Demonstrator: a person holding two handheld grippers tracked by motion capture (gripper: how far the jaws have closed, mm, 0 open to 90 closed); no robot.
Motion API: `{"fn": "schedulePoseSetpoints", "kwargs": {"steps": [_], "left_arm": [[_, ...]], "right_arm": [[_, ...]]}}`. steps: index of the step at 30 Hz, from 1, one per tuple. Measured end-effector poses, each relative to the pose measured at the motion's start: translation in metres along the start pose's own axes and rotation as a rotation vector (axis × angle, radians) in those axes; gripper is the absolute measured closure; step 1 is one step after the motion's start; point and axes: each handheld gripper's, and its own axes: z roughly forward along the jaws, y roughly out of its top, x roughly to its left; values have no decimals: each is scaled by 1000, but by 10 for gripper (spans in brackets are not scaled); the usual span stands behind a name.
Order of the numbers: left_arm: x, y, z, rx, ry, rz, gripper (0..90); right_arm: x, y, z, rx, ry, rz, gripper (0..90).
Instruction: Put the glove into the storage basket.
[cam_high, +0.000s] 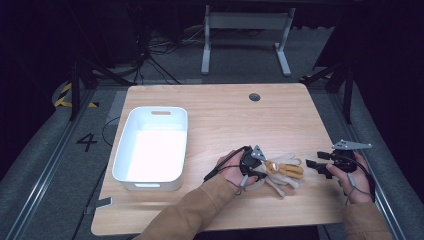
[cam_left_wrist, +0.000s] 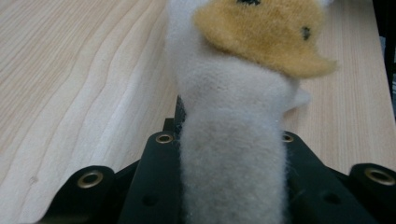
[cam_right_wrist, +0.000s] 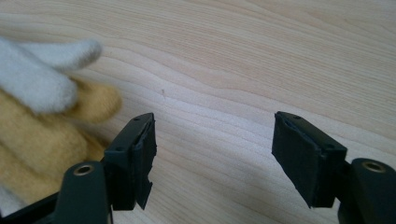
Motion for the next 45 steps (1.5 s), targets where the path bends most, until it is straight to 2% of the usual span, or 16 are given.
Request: {"fn": "schedulePoseSetpoints", "kwargs": {"steps": [1, 2, 3, 5, 6, 11, 20, 21, 23, 29, 31, 34, 35, 37, 39, 45], "left_arm": [[1, 1, -2, -9, 3, 3, 750], [2, 2, -9, -22, 1, -28, 750], [2, 2, -9, -22, 1, -28, 750], [3, 3, -17, -43, -2, -65, 750], [2, 4, -25, -46, 17, -72, 749], [4, 5, -39, -34, 47, -84, 750], [14, 4, -74, -46, 125, -191, 750], [14, 4, -74, -46, 125, -191, 749], [14, 4, -81, -42, 137, -207, 750], [16, 2, -98, -49, 160, -258, 749], [17, 1, -103, -48, 175, -274, 748], [19, -1, -113, -40, 217, -302, 748], [19, -1, -113, -40, 217, -302, 748], [19, -2, -119, -46, 231, -322, 748], [19, -3, -128, -53, 251, -349, 748], [17, -2, -144, -51, 283, -384, 749]], "right_arm": [[0, 0, 0, 1, -1, 1, 310], [0, -1, 1, 3, -1, 5, 312], [0, -1, 1, 3, -1, 5, 312], [1, 0, 4, 18, 5, 4, 321], [3, 0, 9, 39, 8, -6, 334], [4, 6, 17, 43, 24, -20, 334], [5, 23, 35, 60, 51, -63, 335], [5, 23, 35, 60, 51, -63, 335], [6, 28, 40, 78, 45, -94, 334], [6, 38, 45, 80, 68, -88, 311], [5, 43, 50, 116, 103, -100, 264], [4, 49, 53, 113, 98, -105, 249], [4, 49, 53, 113, 98, -105, 249], [4, 54, 57, 102, 98, -91, 283], [5, 59, 60, 115, 96, -109, 304], [4, 65, 66, 138, 104, -103, 340]]}}
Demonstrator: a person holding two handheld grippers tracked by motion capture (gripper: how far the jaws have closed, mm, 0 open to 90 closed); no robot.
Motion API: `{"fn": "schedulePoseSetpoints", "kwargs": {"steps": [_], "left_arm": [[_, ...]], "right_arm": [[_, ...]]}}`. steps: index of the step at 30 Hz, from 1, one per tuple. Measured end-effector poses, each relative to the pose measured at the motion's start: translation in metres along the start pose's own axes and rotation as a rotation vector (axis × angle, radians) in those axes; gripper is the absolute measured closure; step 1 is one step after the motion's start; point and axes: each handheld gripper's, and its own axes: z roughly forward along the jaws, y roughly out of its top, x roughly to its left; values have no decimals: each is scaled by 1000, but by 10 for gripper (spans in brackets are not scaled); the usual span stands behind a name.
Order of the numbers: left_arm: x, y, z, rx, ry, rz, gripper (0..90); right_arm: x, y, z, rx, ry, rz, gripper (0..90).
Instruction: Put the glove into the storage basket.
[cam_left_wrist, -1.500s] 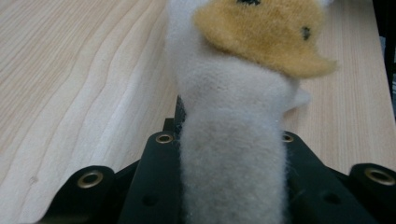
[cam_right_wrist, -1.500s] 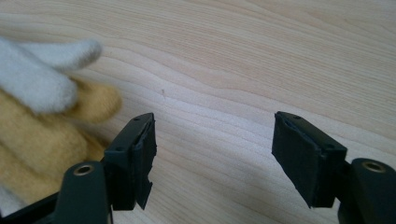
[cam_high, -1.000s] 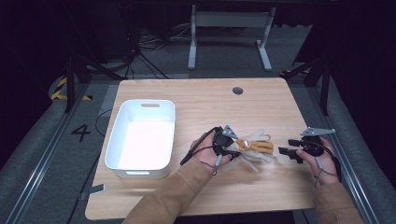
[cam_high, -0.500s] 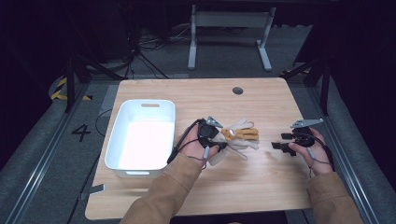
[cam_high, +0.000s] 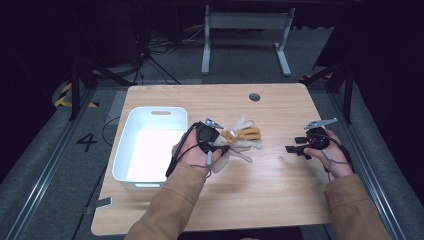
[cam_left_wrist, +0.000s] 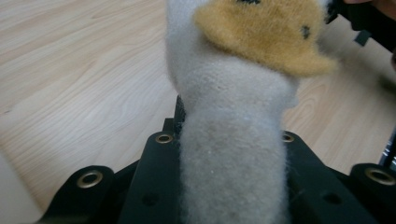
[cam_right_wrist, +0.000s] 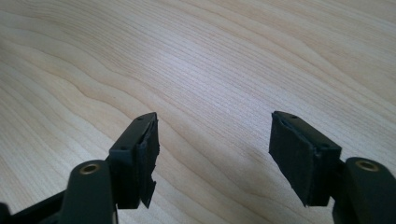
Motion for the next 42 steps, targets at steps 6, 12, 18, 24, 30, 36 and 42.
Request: {"fn": "schedulePoseSetpoints", "kwargs": {"steps": [6, 12, 18, 24, 30, 36, 42], "left_arm": [[8, 4, -13, 19, 68, -37, 749], [12, 8, -23, 46, 112, -92, 749], [20, 16, -36, 64, 148, -175, 748], [30, 18, -42, 66, 203, -266, 748], [42, 23, -47, 68, 261, -307, 748], [48, 24, -53, 52, 285, -346, 748], [57, 29, -58, 107, 315, -378, 747]], "right_arm": [[-1, 2, 3, 44, 1, -11, 364], [1, 0, 2, 100, 32, 8, 395], [0, -4, -2, 134, -15, 5, 400], [1, -7, -3, 163, -29, 0, 406], [2, -10, -3, 177, -58, -25, 401], [7, -7, -3, 180, -60, -61, 407], [11, -4, -7, 151, -56, -76, 408]]}}
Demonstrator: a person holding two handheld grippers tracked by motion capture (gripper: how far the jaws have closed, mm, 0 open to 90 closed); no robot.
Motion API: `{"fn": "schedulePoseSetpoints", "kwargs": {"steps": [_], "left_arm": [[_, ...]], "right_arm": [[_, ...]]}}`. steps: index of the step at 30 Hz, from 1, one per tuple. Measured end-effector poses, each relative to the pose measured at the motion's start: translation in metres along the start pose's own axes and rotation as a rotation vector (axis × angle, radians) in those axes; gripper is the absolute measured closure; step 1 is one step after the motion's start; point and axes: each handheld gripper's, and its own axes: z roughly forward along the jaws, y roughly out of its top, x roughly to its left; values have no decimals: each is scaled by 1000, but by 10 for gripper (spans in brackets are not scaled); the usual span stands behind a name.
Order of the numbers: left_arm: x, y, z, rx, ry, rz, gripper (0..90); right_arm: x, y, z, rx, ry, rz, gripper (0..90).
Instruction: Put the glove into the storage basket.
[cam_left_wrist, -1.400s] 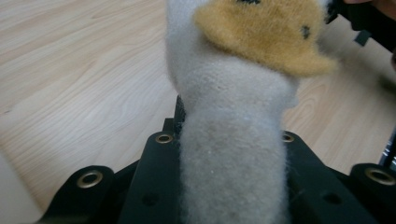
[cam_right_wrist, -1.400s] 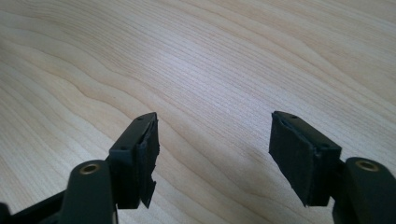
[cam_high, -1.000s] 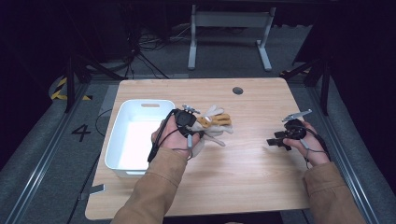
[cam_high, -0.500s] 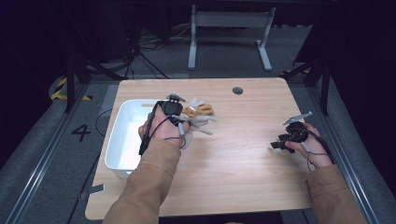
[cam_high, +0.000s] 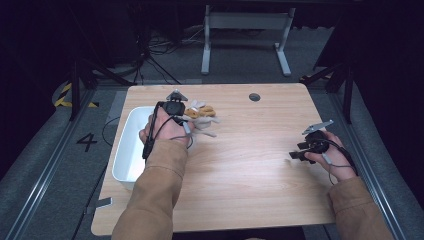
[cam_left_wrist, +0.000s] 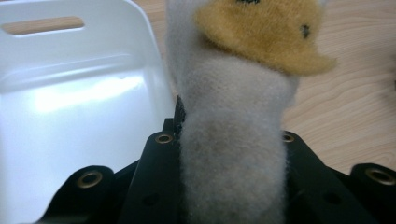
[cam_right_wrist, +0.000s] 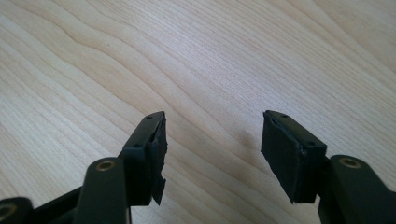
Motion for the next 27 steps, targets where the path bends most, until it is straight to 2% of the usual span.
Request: {"fn": "schedulePoseSetpoints", "kwargs": {"steps": [8, 11, 13, 16, 19, 21, 23, 27], "left_arm": [[11, 4, -8, 13, 24, -40, 746], [19, 5, -7, 17, 36, -73, 746], [21, 5, -6, 21, 36, -75, 747], [27, 7, -6, 12, 36, -102, 746], [33, 9, -7, -1, 35, -131, 746], [37, 10, -8, -2, 42, -144, 745], [45, 9, -10, -8, 56, -166, 745], [52, 8, -13, -25, 58, -197, 744]], "right_arm": [[2, -3, -5, 24, -72, -30, 407], [2, -7, -7, 6, -58, -26, 446], [2, -8, -6, 2, -50, -27, 466], [-1, -13, -7, -6, -30, -22, 493], [-3, -15, -9, -17, -36, -27, 487], [-3, -15, -10, -51, -49, -60, 472], [-2, -15, -10, -43, -37, -47, 466], [-1, -14, -12, -38, -30, -36, 461]]}}
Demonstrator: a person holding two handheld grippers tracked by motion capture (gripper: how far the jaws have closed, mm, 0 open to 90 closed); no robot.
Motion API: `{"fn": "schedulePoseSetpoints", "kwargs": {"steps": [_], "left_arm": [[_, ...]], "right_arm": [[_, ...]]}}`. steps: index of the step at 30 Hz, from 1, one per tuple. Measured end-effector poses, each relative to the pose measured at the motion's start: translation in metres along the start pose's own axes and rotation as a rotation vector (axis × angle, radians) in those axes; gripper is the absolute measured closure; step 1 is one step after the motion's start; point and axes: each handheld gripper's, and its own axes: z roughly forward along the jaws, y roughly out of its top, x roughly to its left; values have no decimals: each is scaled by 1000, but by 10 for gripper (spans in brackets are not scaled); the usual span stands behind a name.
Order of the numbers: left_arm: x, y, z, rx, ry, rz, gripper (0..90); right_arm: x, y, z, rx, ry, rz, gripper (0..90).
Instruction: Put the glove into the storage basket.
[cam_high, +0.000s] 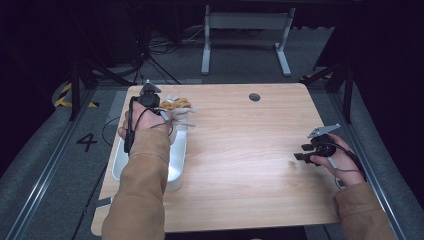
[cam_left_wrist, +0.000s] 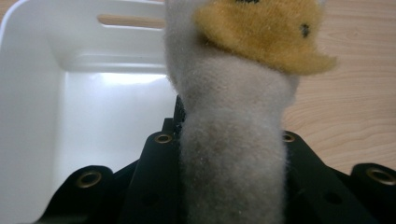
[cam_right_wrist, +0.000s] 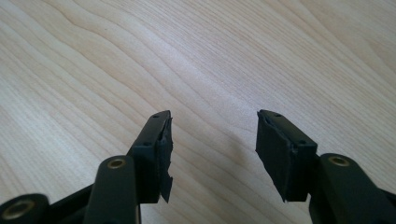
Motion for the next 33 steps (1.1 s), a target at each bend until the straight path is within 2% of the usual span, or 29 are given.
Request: {"fn": "schedulePoseSetpoints", "kwargs": {"steps": [4, 5, 11, 17, 22, 27, 29, 33], "left_arm": [[8, 2, -2, -7, 15, -30, 742], [12, 2, -1, -12, 21, -50, 742], [21, 1, -2, -30, 41, -92, 742], [24, -1, -6, -28, 55, -105, 742], [28, -8, -4, -37, 45, -109, 741], [37, -20, 5, -59, 36, -126, 741], [43, -27, 12, -53, 35, -136, 740], [49, -32, 20, -37, 43, -148, 739]], "right_arm": [[-2, 0, -2, -5, -16, -6, 462], [-2, -1, -3, -2, -13, 1, 463], [-2, -1, -2, -7, -6, -1, 463], [0, -1, -2, -3, -3, 2, 463], [0, -2, -2, -3, 11, 5, 460], [1, -2, 0, 2, 9, 5, 458], [2, -2, 1, 2, 12, 3, 457], [2, -2, 2, 7, 19, 2, 454]]}}
